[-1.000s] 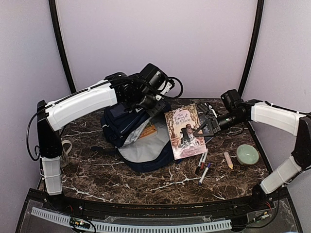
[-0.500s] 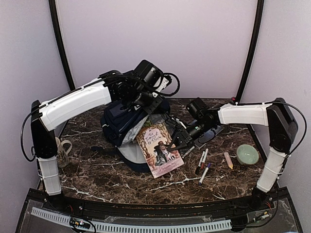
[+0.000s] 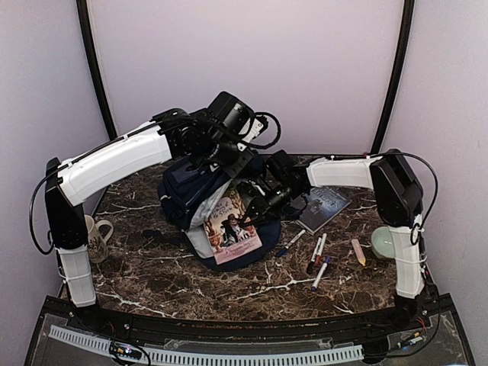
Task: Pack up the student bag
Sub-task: Place the book in the largest pocket of the bag.
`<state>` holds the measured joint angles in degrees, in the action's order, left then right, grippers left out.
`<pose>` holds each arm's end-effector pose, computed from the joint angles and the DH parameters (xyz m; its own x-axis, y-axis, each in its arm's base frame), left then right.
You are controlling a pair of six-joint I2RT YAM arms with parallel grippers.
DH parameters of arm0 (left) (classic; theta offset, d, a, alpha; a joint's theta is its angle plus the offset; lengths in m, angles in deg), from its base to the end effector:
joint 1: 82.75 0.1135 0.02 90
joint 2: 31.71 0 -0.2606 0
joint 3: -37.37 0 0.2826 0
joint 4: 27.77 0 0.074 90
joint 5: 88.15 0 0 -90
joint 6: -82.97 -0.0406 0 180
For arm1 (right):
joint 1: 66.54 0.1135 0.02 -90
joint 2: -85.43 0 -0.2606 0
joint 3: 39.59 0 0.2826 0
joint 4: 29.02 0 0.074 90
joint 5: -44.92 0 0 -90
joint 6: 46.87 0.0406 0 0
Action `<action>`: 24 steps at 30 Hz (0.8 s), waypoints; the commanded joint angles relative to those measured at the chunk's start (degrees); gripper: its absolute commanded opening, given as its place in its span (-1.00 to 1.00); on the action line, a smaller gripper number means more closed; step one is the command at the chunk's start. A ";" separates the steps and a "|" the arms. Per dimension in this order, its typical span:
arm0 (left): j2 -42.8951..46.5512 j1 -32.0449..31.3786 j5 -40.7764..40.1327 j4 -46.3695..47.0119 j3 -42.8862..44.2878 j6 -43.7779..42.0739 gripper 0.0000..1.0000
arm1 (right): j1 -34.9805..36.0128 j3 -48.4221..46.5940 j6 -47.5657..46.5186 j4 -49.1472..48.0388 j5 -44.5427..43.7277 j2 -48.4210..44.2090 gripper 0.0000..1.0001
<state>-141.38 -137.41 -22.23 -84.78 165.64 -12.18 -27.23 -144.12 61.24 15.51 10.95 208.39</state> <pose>0.2811 -0.3678 0.3800 -0.3077 0.5756 -0.7577 0.5898 0.7402 0.3228 0.3453 0.3262 0.1567 -0.8557 -0.4762 -0.2025 -0.3995 0.3593 0.8434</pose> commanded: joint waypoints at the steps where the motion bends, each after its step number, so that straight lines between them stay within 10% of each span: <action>1: 7.40 -0.85 -0.95 5.22 -0.20 0.39 -1.00 | -1.43 -6.09 3.18 -1.81 -4.20 4.27 -1.00; 8: 9.18 -1.16 -1.08 6.24 -3.66 1.24 -1.00 | -2.33 -14.78 -1.30 3.18 -6.88 12.39 -1.00; 15: 11.28 -1.16 -2.33 7.12 -7.21 1.47 -1.00 | -1.66 -6.78 -1.36 -0.28 -9.85 3.55 -0.10; 24: 14.26 -1.16 -3.43 10.63 -12.71 1.71 -1.00 | 2.48 7.11 -9.91 0.29 -28.09 -11.02 0.08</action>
<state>-133.14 -138.24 -23.26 -79.90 153.86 -11.26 -27.10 -141.58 56.80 16.06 -6.82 201.52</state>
